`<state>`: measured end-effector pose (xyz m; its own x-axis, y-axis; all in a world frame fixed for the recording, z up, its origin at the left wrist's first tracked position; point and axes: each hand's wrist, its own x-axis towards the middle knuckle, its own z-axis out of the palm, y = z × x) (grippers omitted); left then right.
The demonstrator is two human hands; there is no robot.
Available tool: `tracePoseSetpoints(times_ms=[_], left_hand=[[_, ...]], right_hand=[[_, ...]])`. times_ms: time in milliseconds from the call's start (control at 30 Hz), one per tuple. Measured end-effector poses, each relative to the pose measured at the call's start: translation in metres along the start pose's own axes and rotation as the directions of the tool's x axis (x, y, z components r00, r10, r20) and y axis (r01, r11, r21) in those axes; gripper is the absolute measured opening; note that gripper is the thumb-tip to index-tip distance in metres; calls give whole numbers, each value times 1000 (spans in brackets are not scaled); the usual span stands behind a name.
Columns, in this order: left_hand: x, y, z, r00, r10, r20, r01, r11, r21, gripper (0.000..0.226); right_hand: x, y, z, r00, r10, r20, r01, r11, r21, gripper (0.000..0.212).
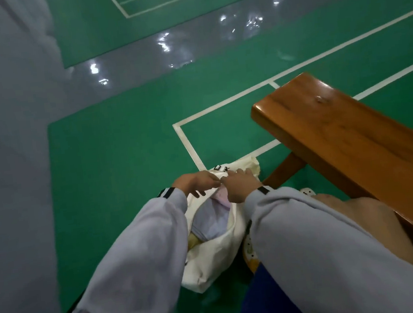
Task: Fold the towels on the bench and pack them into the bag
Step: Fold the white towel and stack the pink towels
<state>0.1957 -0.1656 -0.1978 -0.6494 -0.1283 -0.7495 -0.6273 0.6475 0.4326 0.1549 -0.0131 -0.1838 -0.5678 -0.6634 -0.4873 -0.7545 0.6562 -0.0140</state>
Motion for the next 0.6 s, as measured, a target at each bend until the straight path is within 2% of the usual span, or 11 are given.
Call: tracePoseSetpoints(times_ms=[100,333,433,600], left_hand=[[-24,37,-4,999,51,-17,-50,997,50,36],[-68,149,2,963,247,-105,-227,958,173,35],[-87,207,11,924,363,-121,-324,910,257,38],[-105,300,35,816,562,-134,-480,788,386,31]], right_hand=[[-30,14,-24,1000,29,-10,-28,999,31,54],[-105,81,-63,981,171,-91,-161,981,111,49],[-141,118,-77,959,249,-137,-220,955,199,56],[-221,186,-88,861,395,-322,-303,905,300,46]])
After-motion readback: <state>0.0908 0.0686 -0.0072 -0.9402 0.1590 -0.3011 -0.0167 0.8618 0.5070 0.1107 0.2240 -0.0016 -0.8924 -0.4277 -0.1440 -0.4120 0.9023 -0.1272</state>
